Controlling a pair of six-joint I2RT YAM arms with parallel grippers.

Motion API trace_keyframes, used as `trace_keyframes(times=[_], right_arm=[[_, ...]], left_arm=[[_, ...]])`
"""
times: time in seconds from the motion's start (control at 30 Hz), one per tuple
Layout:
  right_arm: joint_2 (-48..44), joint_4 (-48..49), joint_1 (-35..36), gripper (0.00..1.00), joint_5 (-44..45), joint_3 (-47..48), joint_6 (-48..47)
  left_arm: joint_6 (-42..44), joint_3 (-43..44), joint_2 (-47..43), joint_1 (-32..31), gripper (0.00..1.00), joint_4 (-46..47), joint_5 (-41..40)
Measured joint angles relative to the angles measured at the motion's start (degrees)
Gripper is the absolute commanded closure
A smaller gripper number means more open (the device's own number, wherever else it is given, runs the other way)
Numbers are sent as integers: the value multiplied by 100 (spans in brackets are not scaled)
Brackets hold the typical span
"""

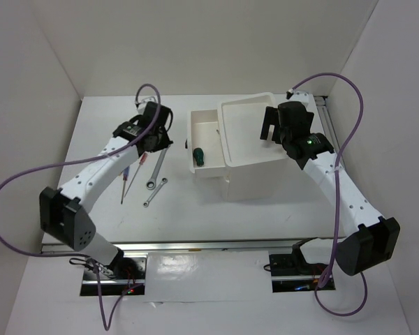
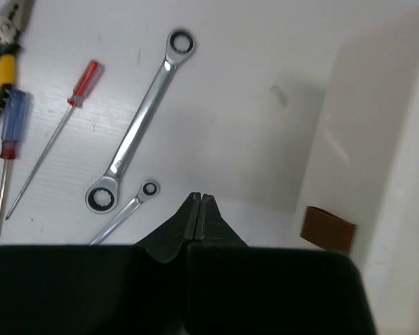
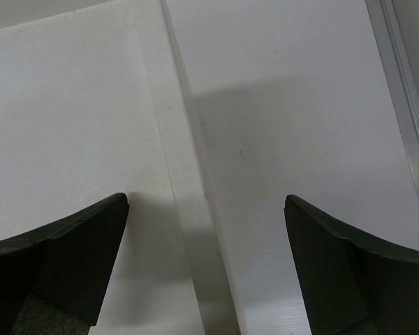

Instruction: Sort the tools into containers

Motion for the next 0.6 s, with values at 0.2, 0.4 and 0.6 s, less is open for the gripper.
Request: trace_keyframes(times=[0.2,0.4,0.6], right_arm=[[0,0,0,0,7,0,-4],[-4,2,4,0,0,-4,-59],[-7,0,37,0,26,-4,-74]], left_arm=[[323,-199,660,-302,85,280,323],[702,529,1029,-850,85,870,509],[951,1272,1781,-1353,84,1220,732]])
